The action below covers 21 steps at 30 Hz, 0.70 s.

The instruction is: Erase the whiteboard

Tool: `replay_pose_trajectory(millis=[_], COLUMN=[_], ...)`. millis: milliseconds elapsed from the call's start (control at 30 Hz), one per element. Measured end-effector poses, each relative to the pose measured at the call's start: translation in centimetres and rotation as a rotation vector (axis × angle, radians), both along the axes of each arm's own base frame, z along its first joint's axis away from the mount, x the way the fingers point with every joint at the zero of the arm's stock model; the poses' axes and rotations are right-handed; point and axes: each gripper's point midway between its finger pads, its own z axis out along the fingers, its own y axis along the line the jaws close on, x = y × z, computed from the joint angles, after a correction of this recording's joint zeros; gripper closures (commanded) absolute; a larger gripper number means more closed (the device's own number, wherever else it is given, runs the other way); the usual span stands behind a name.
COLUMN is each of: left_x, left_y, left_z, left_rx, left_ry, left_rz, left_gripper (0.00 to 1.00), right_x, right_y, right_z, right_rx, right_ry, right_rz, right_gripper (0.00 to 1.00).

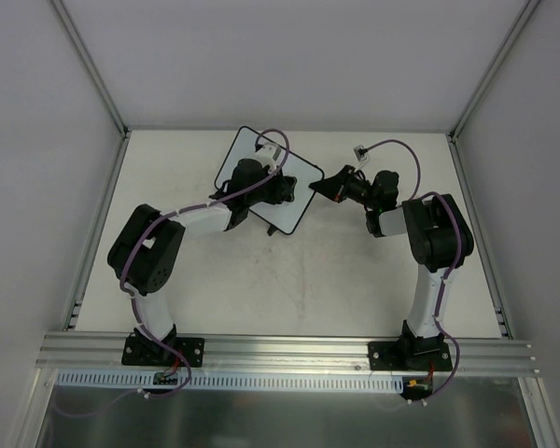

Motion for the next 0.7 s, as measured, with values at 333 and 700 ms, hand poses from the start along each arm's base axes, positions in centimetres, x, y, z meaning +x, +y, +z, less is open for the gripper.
replay_pose_trajectory(millis=[333, 700], left_x=[-1.5, -3.6], left_y=[0.7, 1.8], left_z=[-1.4, -3.5], left_rx=[-0.042, -0.058], left_ry=[-0.027, 0.014], left_rz=[0.034, 0.053], left_gripper=[1.0, 1.0], right_x=[-0.1, -0.2], right_y=[0.0, 0.1], right_z=[0.0, 0.2], right_rx=[0.0, -0.001], right_ry=[-0.003, -0.018], right_rz=[0.004, 0.013], right_gripper=[1.0, 1.0])
